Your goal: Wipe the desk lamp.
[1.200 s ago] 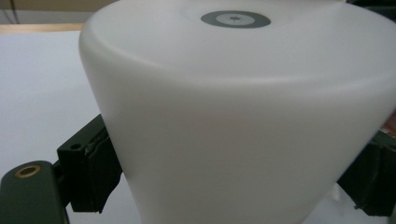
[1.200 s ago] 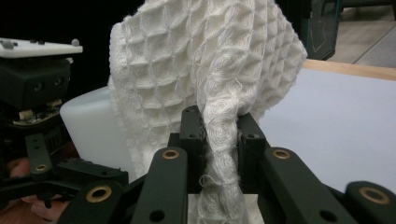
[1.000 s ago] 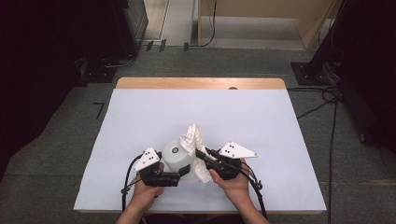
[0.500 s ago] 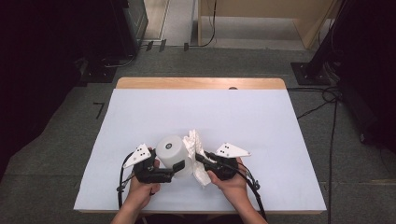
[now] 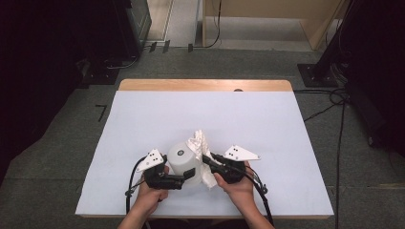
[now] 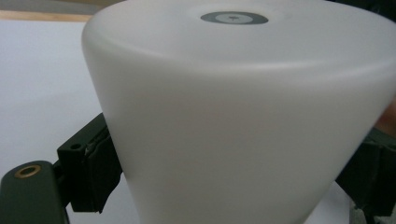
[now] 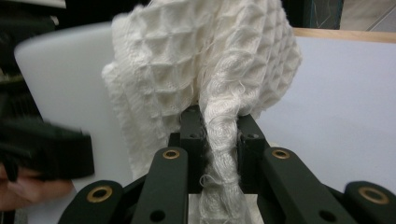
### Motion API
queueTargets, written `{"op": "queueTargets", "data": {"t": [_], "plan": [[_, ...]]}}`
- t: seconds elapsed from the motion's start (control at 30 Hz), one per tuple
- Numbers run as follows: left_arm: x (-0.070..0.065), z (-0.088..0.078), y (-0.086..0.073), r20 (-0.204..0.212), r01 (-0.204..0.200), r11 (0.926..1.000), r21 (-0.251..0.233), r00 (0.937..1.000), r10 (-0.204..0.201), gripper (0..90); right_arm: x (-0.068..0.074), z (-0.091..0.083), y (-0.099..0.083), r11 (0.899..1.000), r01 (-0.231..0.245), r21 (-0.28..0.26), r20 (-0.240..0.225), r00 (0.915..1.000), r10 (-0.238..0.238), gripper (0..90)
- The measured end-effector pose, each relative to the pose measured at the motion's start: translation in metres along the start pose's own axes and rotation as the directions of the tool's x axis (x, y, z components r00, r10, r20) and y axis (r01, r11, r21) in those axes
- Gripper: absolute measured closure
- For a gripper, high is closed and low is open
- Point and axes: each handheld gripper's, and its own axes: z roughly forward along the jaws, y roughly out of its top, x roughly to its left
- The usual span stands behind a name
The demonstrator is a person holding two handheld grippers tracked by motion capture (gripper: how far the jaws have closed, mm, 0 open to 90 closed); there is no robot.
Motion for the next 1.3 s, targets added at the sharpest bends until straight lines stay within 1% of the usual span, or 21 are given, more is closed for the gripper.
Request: {"op": "queueTargets", "data": {"t": [0.03,0.07,0.13,0.17,0.2,0.33,0.37,0.47,0.5,0.57,0.6,0.67,0.8,0.83,0.9,1.0,1.13,1.23,1.3], "plan": [[0.001,-0.002,0.002,0.005,0.003,0.9999,-0.012,1.0000,-0.003,8.6,0.001,0.002,-0.002,1.000,0.018,0.008,0.004,0.9998,-0.018,77.9],[0.001,-0.002,0.002,0.005,0.003,0.9999,-0.012,1.0000,-0.003,8.5,0.001,0.002,-0.002,1.000,0.018,0.008,0.004,0.9998,-0.018,77.9],[0.000,-0.003,0.004,0.012,0.005,0.9996,-0.027,0.9999,-0.005,8.5,0.000,0.003,-0.004,1.000,0.015,0.019,0.006,0.9999,-0.015,78.0],[0.000,-0.004,0.005,0.014,-0.001,0.9995,-0.030,0.9999,0.001,8.6,-0.001,0.004,-0.005,1.000,0.016,0.021,0.011,0.9998,-0.016,78.0],[0.000,-0.005,0.005,0.017,0.000,0.9995,-0.032,0.9999,0.001,8.5,-0.002,0.004,-0.006,1.000,0.009,0.026,0.016,0.9998,-0.010,78.0],[0.000,-0.001,0.002,0.024,-0.005,0.9999,-0.014,0.9997,0.005,8.5,-0.001,0.004,-0.007,0.999,0.012,0.029,0.028,0.9995,-0.013,78.2],[-0.002,0.001,0.001,0.022,-0.008,0.9999,-0.009,0.9997,0.008,8.5,-0.001,0.003,-0.006,1.000,0.008,0.010,0.028,0.9996,-0.009,78.2],[-0.005,0.007,-0.003,0.013,-0.029,0.9994,0.022,0.9995,0.028,8.5,-0.001,0.000,-0.003,1.000,0.007,-0.002,0.028,0.9996,-0.007,78.2],[-0.005,0.009,-0.004,0.012,-0.032,0.9991,0.029,0.9994,0.032,8.5,-0.001,-0.005,0.001,1.000,0.008,-0.021,0.027,0.9996,-0.007,78.2],[-0.007,0.012,-0.006,0.013,-0.032,0.9986,0.042,0.9994,0.032,8.5,0.000,-0.007,0.003,1.000,0.007,-0.030,0.025,0.9997,-0.006,78.2],[-0.007,0.013,-0.007,0.015,-0.039,0.9982,0.046,0.9991,0.039,8.5,0.000,-0.009,0.005,0.999,0.010,-0.040,0.024,0.9997,-0.009,78.2],[-0.009,0.012,-0.006,0.017,-0.044,0.9983,0.038,0.9989,0.043,8.5,0.000,-0.011,0.008,0.999,0.015,-0.050,0.023,0.9996,-0.014,78.2],[-0.008,0.007,-0.002,0.012,-0.047,0.9987,0.020,0.9988,0.047,8.6,-0.001,-0.007,0.004,0.999,0.012,-0.030,0.020,0.9997,-0.011,78.2],[-0.007,0.005,0.000,0.012,-0.048,0.9988,0.014,0.9988,0.048,8.5,-0.002,-0.003,0.000,1.000,0.006,-0.013,0.019,0.9998,-0.006,78.2],[-0.006,0.000,0.003,0.011,-0.055,0.9985,0.002,0.9984,0.055,8.5,-0.002,-0.001,-0.002,1.000,0.004,-0.004,0.015,0.9999,-0.004,78.1],[-0.002,-0.006,0.007,0.008,-0.041,0.9987,-0.029,0.9991,0.041,8.5,-0.002,0.005,-0.008,1.000,0.009,0.027,0.016,0.9998,-0.009,78.1],[-0.001,-0.006,0.006,0.002,-0.045,0.9986,-0.027,0.9990,0.045,8.5,-0.001,0.006,-0.009,0.999,0.005,0.037,0.014,0.9999,-0.005,78.1],[-0.002,-0.004,0.005,-0.001,-0.049,0.9986,-0.018,0.9988,0.049,8.5,0.001,0.004,-0.006,1.000,0.008,0.022,0.012,0.9999,-0.008,78.1],[-0.003,-0.001,0.003,-0.009,-0.064,0.9980,0.000,0.9979,0.064,8.5,0.000,0.003,-0.005,1.000,0.011,0.012,0.010,0.9999,-0.011,78.0]]}}
